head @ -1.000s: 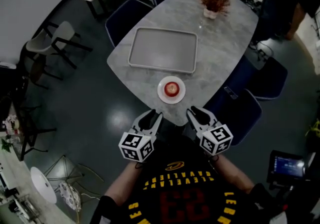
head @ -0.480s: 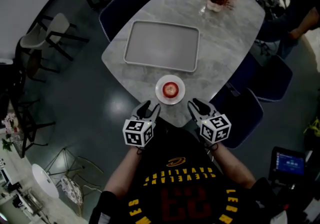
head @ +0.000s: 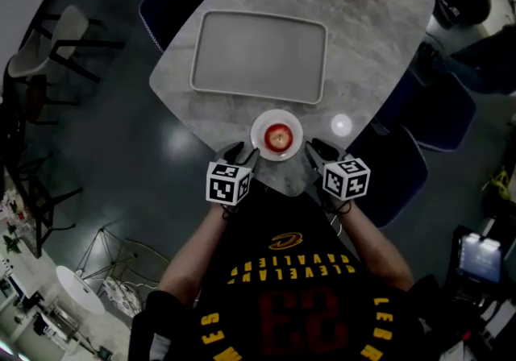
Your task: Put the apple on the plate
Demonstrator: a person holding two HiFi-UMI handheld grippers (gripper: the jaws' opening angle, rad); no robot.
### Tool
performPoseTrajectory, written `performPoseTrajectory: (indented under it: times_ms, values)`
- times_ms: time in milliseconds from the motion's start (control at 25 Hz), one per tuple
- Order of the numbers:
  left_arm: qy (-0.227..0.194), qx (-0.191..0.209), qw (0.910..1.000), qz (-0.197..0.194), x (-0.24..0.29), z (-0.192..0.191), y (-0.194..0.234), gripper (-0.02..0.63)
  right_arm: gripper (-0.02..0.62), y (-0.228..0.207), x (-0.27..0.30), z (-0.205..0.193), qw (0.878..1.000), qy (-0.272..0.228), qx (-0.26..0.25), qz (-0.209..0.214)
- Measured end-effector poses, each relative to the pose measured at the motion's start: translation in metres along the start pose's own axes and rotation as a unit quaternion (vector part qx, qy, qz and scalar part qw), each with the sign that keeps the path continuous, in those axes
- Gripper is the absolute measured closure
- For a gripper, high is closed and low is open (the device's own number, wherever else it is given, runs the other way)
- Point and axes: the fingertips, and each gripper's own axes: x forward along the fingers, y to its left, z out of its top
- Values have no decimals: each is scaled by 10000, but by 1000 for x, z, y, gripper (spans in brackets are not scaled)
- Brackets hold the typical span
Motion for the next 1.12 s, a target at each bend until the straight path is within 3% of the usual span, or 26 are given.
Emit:
performPoseTrajectory:
  times_ms: [440, 680, 800, 960, 1000, 1120]
  values:
    - [475, -305, 9982, -209, 28, -8, 13, 440, 512, -12, 42, -24, 9980, 616, 129, -81]
    - [728, -367, 9959, -395, 38, -14, 4, 442, 512, -13, 51, -33, 9960, 805, 360, 131]
    - [730, -691, 9938, -469, 44, -13, 10, 456, 512, -18, 54, -33, 9945, 800, 614, 288]
    - [704, -1167, 9891, -557, 45, -13, 20, 535, 522, -19, 54, -32, 9891, 817, 1139, 454]
    - [678, -1299, 9873, -616, 46, -13, 21, 543, 551, -20, 54, -32, 9873, 814, 1283, 473]
    - [622, -1629, 9820, -721, 45, -13, 19, 552, 554, -21, 51, -31, 9822, 796, 1618, 518]
